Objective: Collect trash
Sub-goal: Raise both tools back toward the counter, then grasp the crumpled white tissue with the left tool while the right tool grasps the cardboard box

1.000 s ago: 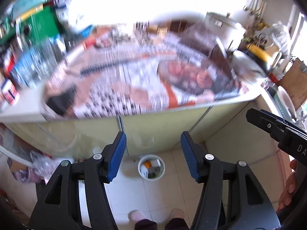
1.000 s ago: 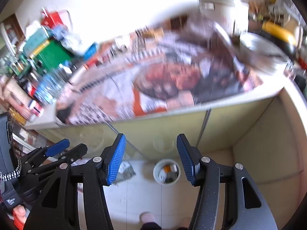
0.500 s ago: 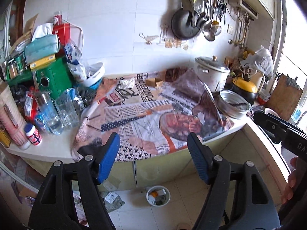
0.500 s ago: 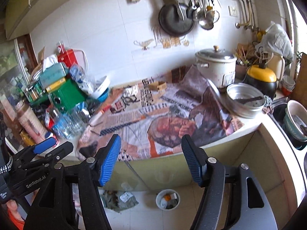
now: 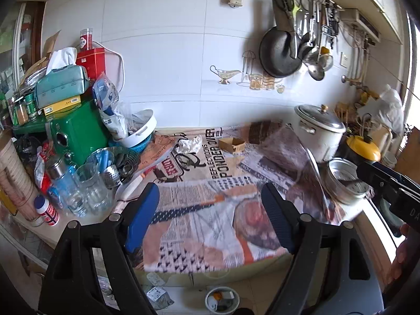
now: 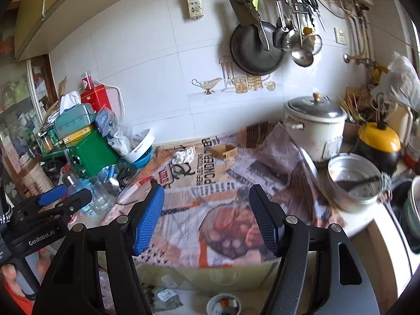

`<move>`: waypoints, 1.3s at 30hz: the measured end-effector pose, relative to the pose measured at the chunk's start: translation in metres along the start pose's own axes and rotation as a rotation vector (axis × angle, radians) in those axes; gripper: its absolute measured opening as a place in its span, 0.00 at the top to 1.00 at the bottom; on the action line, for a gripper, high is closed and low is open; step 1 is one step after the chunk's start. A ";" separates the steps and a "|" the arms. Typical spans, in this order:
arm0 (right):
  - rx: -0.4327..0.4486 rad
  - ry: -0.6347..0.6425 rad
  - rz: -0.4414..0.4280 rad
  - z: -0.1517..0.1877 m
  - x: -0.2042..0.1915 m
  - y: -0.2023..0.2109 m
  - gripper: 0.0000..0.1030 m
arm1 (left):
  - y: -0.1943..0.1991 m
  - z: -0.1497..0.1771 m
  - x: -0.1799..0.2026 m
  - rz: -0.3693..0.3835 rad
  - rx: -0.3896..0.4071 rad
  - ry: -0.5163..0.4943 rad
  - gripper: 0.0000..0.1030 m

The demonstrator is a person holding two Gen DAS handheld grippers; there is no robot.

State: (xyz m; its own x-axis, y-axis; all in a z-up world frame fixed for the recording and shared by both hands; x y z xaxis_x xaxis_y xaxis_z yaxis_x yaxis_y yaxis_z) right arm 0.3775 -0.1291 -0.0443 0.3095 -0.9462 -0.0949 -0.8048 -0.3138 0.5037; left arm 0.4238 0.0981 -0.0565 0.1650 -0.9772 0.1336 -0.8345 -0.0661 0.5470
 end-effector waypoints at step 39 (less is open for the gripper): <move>-0.415 0.091 -0.121 -0.063 0.067 -0.436 0.38 | -0.343 -0.090 -0.084 -0.195 -0.290 0.088 0.22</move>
State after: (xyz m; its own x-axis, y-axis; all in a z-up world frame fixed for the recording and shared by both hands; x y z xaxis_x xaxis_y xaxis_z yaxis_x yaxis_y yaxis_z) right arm 0.7805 -0.0511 -0.2163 0.4472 -0.8879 -0.1080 -0.4939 -0.3458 0.7978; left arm 0.7434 0.2212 -0.1807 0.3613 -0.9300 0.0672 -0.6012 -0.1772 0.7792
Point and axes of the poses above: each gripper's, at about its wrist camera, not at the fingertips, and y roughly against the way its jaws point, x to its right, z to its underside, the point moved 1 cm from there along -y, roughly the way its jaws point, and after that the axes turned 5 degrees about y, right-handed, at the moved point
